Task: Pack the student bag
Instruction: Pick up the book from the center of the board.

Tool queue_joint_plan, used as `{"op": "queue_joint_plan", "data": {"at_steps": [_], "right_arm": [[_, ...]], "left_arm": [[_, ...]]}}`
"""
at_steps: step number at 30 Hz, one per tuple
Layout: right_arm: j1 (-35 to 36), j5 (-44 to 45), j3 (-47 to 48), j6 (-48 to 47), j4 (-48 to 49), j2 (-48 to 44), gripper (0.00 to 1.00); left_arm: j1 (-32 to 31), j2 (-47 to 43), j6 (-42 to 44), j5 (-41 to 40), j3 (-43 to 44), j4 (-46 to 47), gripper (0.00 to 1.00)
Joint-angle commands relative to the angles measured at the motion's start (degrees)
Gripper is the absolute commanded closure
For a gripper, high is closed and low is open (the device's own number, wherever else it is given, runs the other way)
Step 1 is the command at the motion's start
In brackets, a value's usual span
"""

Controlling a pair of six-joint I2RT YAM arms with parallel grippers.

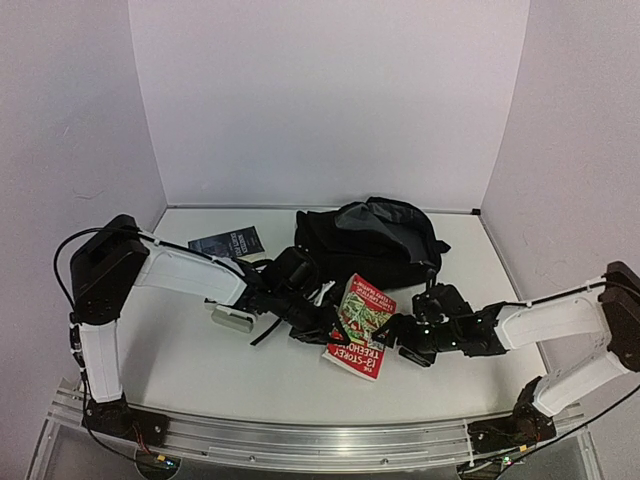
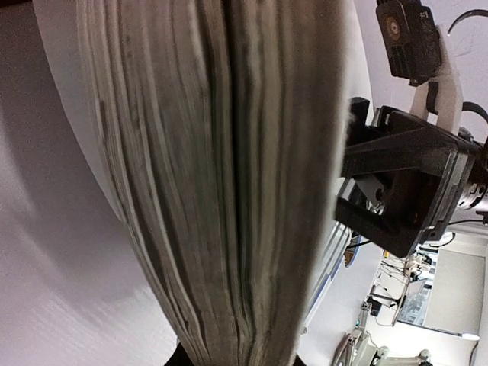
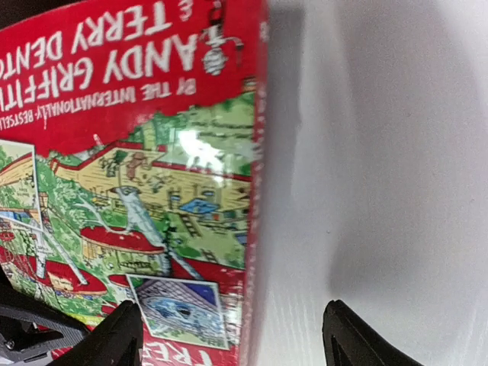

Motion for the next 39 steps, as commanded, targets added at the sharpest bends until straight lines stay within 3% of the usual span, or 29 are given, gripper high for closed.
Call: {"op": "queue_joint_plan", "data": {"at_steps": [1, 3, 10, 18, 26, 30, 35, 38, 39], "right_arm": [[0.31, 4.36, 3.53, -5.30, -12.34, -12.04, 0.10], [0.32, 4.26, 5.17, -8.17, -15.51, -17.97, 0.03], [-0.01, -5.24, 14.82, -23.70, -23.47, -23.95, 0.02], [-1.00, -10.18, 28.20, -33.13, -33.24, -13.90, 0.02], [-0.99, -29.83, 34.04, -38.12, -32.83, -5.43, 0.04], [-1.01, -36.79, 34.92, -38.45, -30.10, -2.62, 0.22], [-1.04, -39.79, 35.08, -38.31, -27.05, -2.75, 0.65], [-1.00, -33.93, 35.46, -36.96, -25.56, -4.67, 0.98], [-0.99, -30.91, 35.56, -36.09, -25.01, -5.73, 1.00]], "left_arm": [[0.14, -10.12, 7.80, -1.00, -2.08, -2.88, 1.00], [0.13, -13.25, 11.40, 0.62, -3.41, -4.48, 1.00], [0.14, -21.25, 23.19, 11.62, -3.41, -14.81, 1.00], [0.04, -27.58, 32.92, 17.57, -0.36, -28.01, 1.00], [-0.03, -31.21, 36.20, 18.88, 0.33, -32.21, 1.00], [0.04, -30.47, 35.73, 18.41, 1.78, -31.65, 1.00], [0.06, -30.79, 33.45, 15.89, 2.02, -28.41, 1.00], [0.04, -30.82, 30.89, 12.87, 1.94, -26.41, 0.99], [0.10, -30.85, 29.66, 10.68, 1.88, -25.55, 0.94]]}}
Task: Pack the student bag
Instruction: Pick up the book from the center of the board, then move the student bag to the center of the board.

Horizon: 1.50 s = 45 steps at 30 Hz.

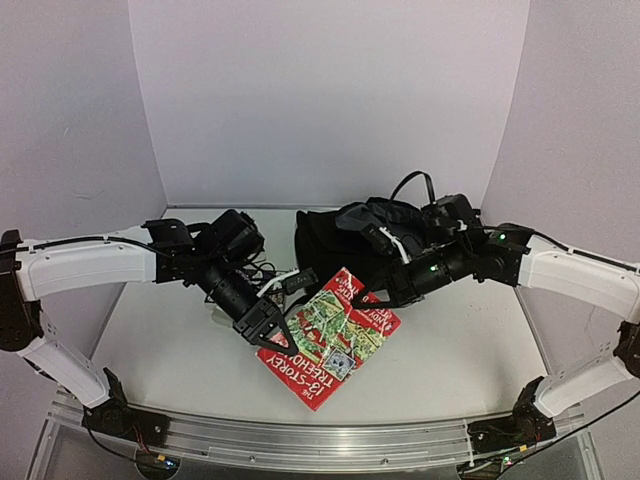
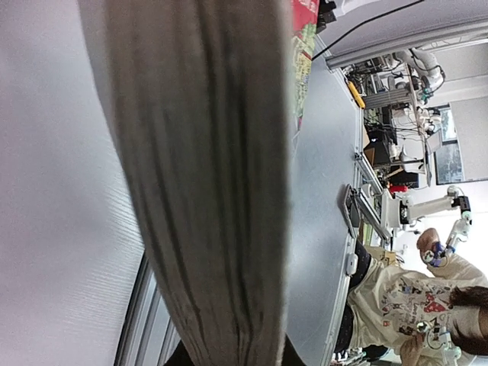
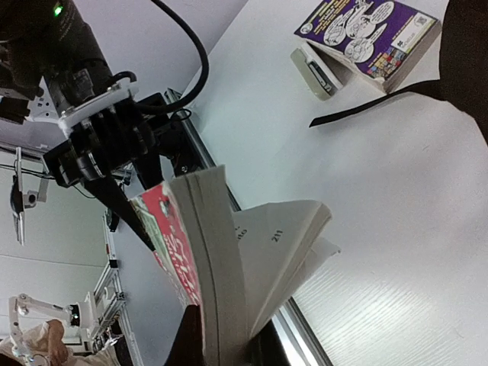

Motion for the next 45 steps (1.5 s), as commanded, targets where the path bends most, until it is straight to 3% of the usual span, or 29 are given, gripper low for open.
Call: {"op": "queue_joint_plan", "data": {"at_steps": [1, 2, 4, 5, 7, 10, 14, 18, 27, 31, 33, 35, 37, 40, 43, 45], "right_arm": [[0.34, 8.59, 2.34, 2.62, 4.76, -3.79, 1.00], [0.33, 11.80, 2.39, 3.68, 5.25, -4.68, 1.00], [0.35, 18.41, 2.54, 6.41, 6.01, -7.18, 1.00], [0.30, 22.94, 2.74, 7.69, 6.00, -8.33, 1.00], [0.35, 32.78, 3.59, 10.49, 5.45, -11.03, 1.00], [0.34, 45.27, 4.96, 12.14, 4.35, -14.57, 1.00], [0.35, 60.89, 6.75, 12.29, 3.32, -18.37, 1.00], [0.35, 71.43, 8.74, 10.68, 2.64, -18.51, 1.00], [0.32, 76.30, 8.65, 9.73, 2.02, -15.85, 1.00], [0.34, 75.15, 7.53, 10.06, 1.89, -16.07, 1.00], [0.34, 74.74, 6.95, 10.22, 1.78, -16.47, 1.00], [0.31, 74.85, 6.40, 10.38, 1.47, -17.07, 1.00], [0.35, 75.77, 5.96, 10.81, 0.80, -17.77, 1.00], [0.36, 78.14, 5.84, 11.81, -0.98, -18.04, 1.00], [0.31, 81.18, 6.63, 13.16, -4.19, -16.20, 1.00], [-0.39, 80.89, 7.58, 13.60, -6.01, -14.33, 1.00]], "left_arm": [[0.00, -2.48, -3.79, -5.32, 4.01, 10.54, 0.87], [0.06, -2.59, -5.02, -7.50, 3.94, 11.26, 0.79], [0.55, -2.69, -7.65, -12.88, 3.96, 12.24, 0.45], [1.26, -2.62, -8.85, -14.95, 4.08, 12.38, 0.35], [3.57, -2.14, -12.39, -18.49, 4.19, 12.76, 0.18], [9.85, 0.04, -19.30, -22.06, 3.96, 13.45, 0.04], [15.86, 5.51, -28.76, -23.55, 3.23, 18.37, 0.00], [16.59, 12.44, -32.35, -21.23, 6.76, 24.50, 0.00], [16.60, 26.66, -33.90, -20.43, 18.79, 25.33, 0.01], [16.59, 32.82, -32.07, -24.35, 23.97, 21.06, 0.04], [16.59, 35.38, -31.57, -25.67, 26.30, 19.94, 0.12], [16.59, 37.49, -31.11, -26.30, 28.25, 19.21, 0.28], [16.53, 38.33, -30.61, -26.59, 29.29, 18.94, 0.53], [16.40, 37.35, -28.38, -25.97, 27.82, 19.24, 0.84], [16.41, 33.54, -24.12, -23.62, 22.68, 20.86, 0.98], [16.37, 30.11, -19.41, -21.56, 17.98, 21.50, 1.00]]}}
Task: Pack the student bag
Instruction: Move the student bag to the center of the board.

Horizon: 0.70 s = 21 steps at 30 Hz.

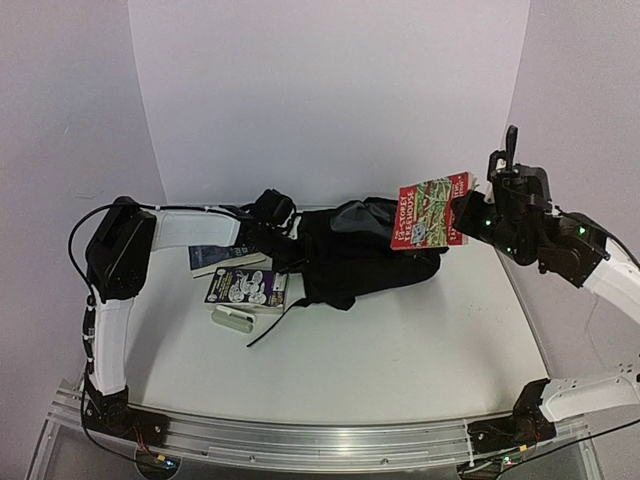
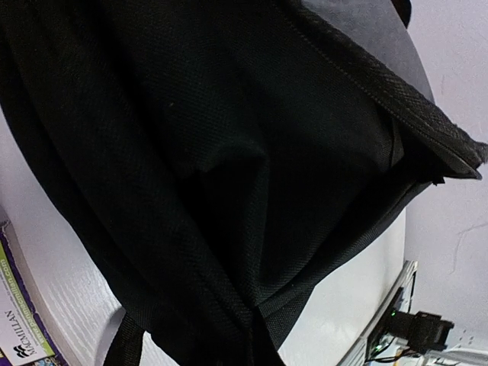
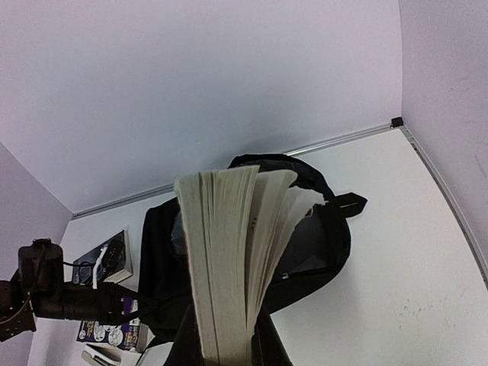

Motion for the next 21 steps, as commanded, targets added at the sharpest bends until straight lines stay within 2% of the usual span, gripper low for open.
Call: {"op": "queue_joint_plan", "data": {"at_steps": [1, 5, 10, 12, 15, 17, 21], "right_arm": [[-1.52, 3.31, 2.59, 2.50, -1.75, 2.28, 1.00], [-8.06, -4.93, 2.52, 2.25, -1.94, 3.53, 1.00], [-13.63, -17.17, 1.07, 0.98, -1.93, 3.71, 1.00], [-14.08, -21.70, -0.50, 1.79, -1.95, 3.70, 1.00], [-14.16, -24.49, -4.36, 4.80, -2.16, 2.57, 1.00], [-14.25, -25.86, -7.72, 7.44, -2.00, 0.95, 1.00], [-14.25, -27.43, -12.95, 11.56, -1.82, -2.64, 1.00]], "left_arm": [[-0.12, -9.40, 10.80, 3.88, -8.97, -0.24, 1.00], [-0.05, -17.16, 20.73, 8.15, -18.51, -3.01, 1.00], [0.04, -25.10, 24.78, 5.52, -26.60, -7.12, 0.98], [0.01, -26.94, 24.13, 2.62, -27.44, -8.11, 0.89], [0.04, -29.39, 20.68, -3.39, -25.70, -9.90, 0.62], [0.04, -30.77, 17.50, -6.15, -22.89, -10.96, 0.48], [-0.08, -34.03, 9.69, -6.70, -18.87, -8.66, 0.34]]}}
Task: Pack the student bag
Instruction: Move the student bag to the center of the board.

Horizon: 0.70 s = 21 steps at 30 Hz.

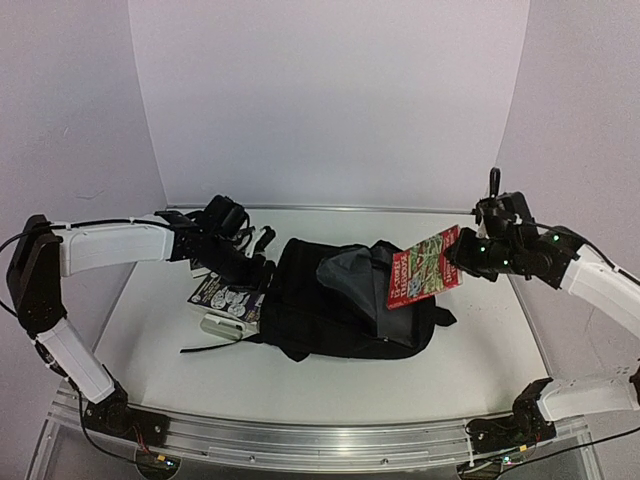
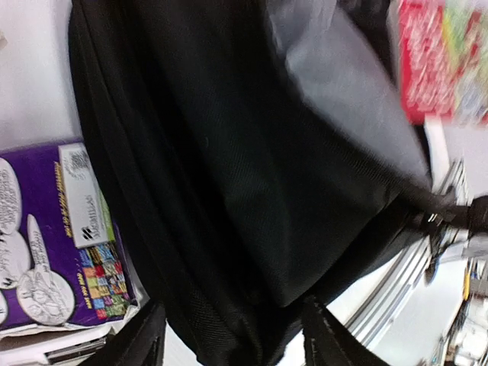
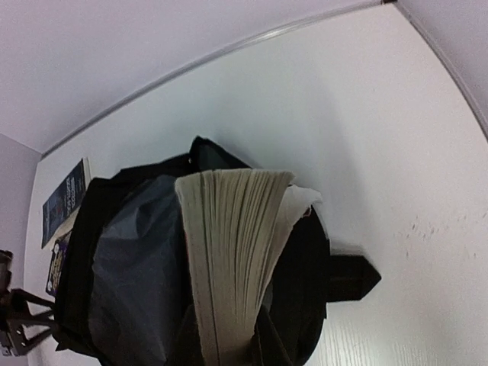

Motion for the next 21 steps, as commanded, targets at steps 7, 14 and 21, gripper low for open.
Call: {"op": "queue_joint_plan", "data": {"at_steps": [7, 14, 21], "right_arm": [[0.04, -6.02, -8.50, 8.58, 4.23, -7.65, 1.00], [0.02, -6.94, -9.04, 9.25, 6.20, -7.51, 1.00], [0.00, -7.12, -8.62, 8.91, 7.14, -6.92, 1.00]], "left_arm": [[-1.27, -0.32, -25.68, 8.76, 5.74, 14.17, 0.25], [-6.36, 10.99, -28.67, 14.04, 11.47, 14.01, 0.23], [-7.49, 15.60, -29.93, 14.54, 12.66, 15.23, 0.22]]}}
